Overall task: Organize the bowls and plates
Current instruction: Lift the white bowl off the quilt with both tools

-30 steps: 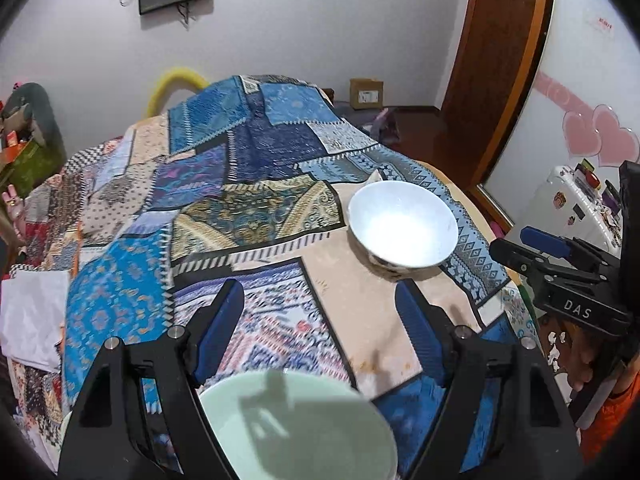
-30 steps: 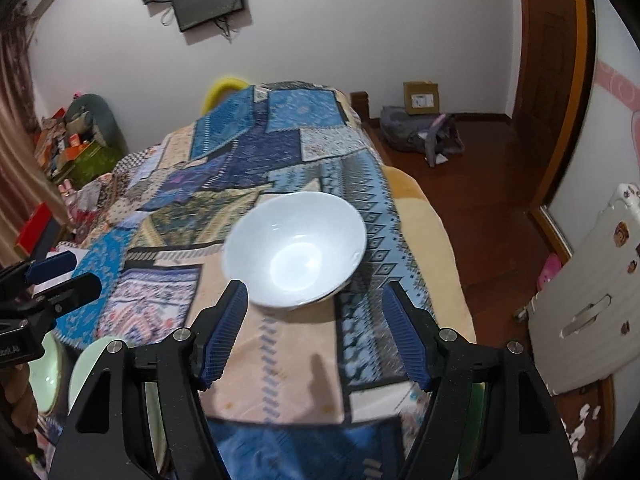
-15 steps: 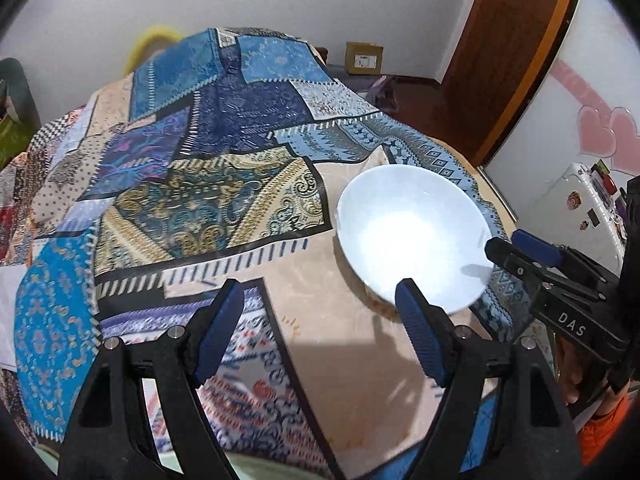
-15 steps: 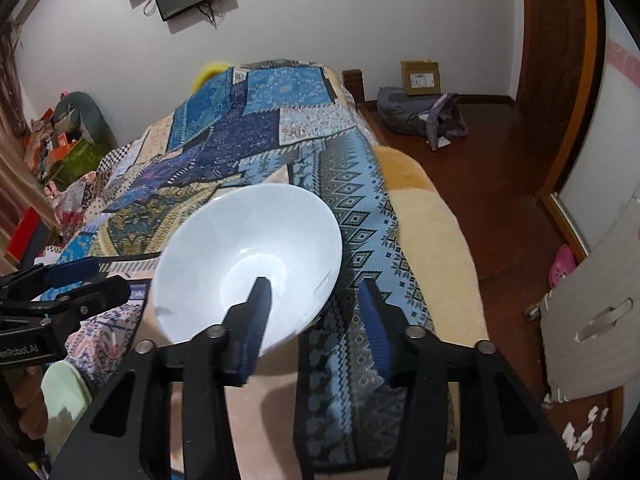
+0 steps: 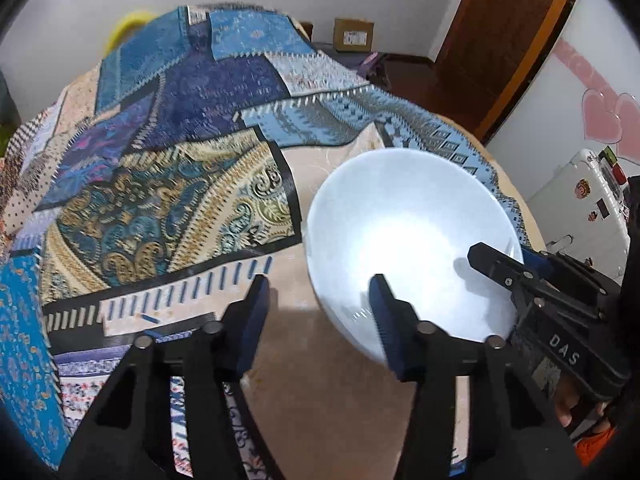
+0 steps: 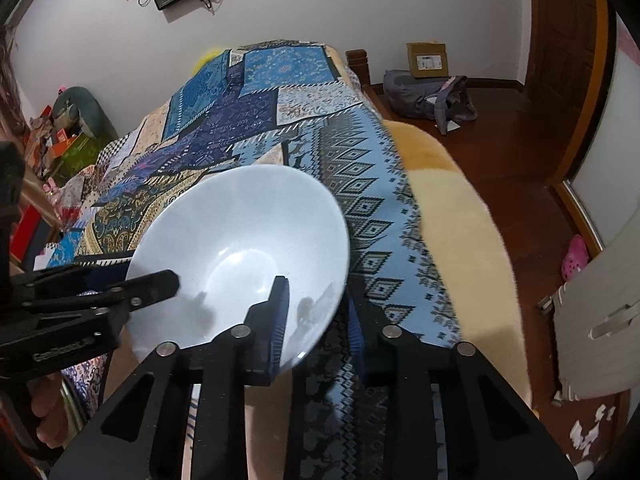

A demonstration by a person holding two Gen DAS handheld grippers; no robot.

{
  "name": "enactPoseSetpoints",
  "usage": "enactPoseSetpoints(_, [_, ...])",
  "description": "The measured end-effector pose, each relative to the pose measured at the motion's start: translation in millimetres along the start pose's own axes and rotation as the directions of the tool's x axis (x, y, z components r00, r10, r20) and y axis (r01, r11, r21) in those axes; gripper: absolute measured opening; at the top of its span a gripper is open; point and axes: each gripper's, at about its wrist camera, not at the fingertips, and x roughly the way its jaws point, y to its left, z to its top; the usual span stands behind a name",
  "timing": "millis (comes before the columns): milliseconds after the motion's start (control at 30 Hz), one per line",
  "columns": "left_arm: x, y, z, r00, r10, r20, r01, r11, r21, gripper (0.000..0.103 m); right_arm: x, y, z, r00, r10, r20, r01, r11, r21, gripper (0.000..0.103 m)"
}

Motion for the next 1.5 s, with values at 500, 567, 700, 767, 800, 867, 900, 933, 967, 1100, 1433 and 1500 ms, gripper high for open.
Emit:
enactPoseSetpoints(500, [-2,-7,-9,0.999,-0.046,-0.021,0.046,0.999,-0.008,0.018,-20,19,-2,0.999,-0.030,0.013,0.031,0.999,-0.040,0.020])
enactPoseSetpoints(567, [-11,-7,-12,0.999,-0.044,-0.015,0.044,0.999,-0.010,0.018,-27,23,-3,0.999,-0.026,0.023,0.027,0.999,-0.045,0.020])
enactPoseSetpoints(700, [-34,-9,-18,1.000,-0.027,0.011,0.027,1.000,0.000,0.018,-39,34,-6,0.999,-0.010,0.037,0.012,0.999,-0.049,0.020])
enactPoseSetpoints(767, [-46,-10,-21,1.000,-0.017,0.025,0.017,1.000,0.003,0.018,-45,39,-7,0.999,-0.001,0.044,0.003,0.999,-0.053,0.020])
enactPoseSetpoints(800, [-54,-11,-23,0.999,-0.011,0.034,0.011,1.000,0.003,0.018,-49,42,-7,0.999,0.005,0.048,-0.002,0.998,-0.056,0.020])
enactPoseSetpoints(867, [-65,-11,-26,0.999,-0.006,0.044,0.006,1.000,0.001,0.018,-57,48,-8,0.998,0.013,0.060,-0.010,0.998,-0.063,0.020])
enactPoseSetpoints(900, [-72,-10,-28,0.999,-0.003,0.050,0.004,1.000,-0.004,0.018,-60,51,-9,0.998,0.016,0.065,-0.012,0.998,-0.067,0.020])
enactPoseSetpoints(933, [-77,-9,-30,0.999,-0.003,0.053,0.003,1.000,-0.007,0.018,-64,53,-10,0.997,0.020,0.071,-0.015,0.997,-0.070,0.020])
enactPoseSetpoints(967, [-83,-9,-34,0.998,-0.002,0.056,0.003,1.000,-0.010,0.018,-67,56,-11,0.997,0.023,0.075,-0.018,0.997,-0.073,0.020])
enactPoseSetpoints(1100, [-107,-6,-46,0.997,-0.002,0.075,0.004,1.000,-0.024,0.018,-82,69,-15,0.995,0.036,0.095,-0.027,0.995,-0.092,0.020])
enactPoseSetpoints(1433, [-165,-1,-73,0.990,0.026,0.137,-0.021,0.999,-0.038,0.018,-110,100,-27,0.989,0.071,0.129,-0.055,0.991,-0.123,0.020])
enactPoseSetpoints(1500, [-175,0,-81,0.988,0.033,0.148,-0.027,0.999,-0.042,0.018,-115,107,-30,0.988,0.079,0.134,-0.062,0.990,-0.129,0.020])
